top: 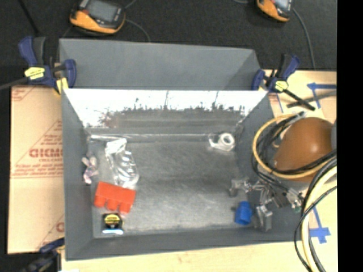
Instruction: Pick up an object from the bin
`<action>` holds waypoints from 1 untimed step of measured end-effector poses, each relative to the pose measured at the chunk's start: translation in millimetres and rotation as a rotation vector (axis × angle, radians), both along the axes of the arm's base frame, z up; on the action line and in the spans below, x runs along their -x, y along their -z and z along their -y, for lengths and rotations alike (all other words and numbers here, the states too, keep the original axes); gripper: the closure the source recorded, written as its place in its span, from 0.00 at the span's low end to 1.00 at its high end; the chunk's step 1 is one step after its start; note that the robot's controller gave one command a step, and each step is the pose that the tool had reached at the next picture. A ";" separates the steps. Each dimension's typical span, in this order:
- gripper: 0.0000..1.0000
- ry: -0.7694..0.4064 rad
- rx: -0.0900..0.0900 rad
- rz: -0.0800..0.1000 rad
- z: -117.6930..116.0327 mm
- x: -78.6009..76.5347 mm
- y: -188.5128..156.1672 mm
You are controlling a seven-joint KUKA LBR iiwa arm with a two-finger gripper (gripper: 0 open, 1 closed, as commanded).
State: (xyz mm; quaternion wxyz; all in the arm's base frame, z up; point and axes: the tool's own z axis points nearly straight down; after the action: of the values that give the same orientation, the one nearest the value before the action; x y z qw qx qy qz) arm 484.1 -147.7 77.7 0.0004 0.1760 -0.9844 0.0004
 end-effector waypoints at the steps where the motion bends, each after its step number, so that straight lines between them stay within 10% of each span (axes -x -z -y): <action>1: 0.00 -0.042 0.002 0.003 -17.1 -2.7 5.3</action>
Offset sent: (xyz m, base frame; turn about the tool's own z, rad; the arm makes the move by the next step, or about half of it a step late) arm 0.0010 0.0197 -0.0077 -0.0442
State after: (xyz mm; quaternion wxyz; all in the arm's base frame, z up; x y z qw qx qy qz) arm 486.7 -130.6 72.4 -0.0011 0.1969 -0.9804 0.0018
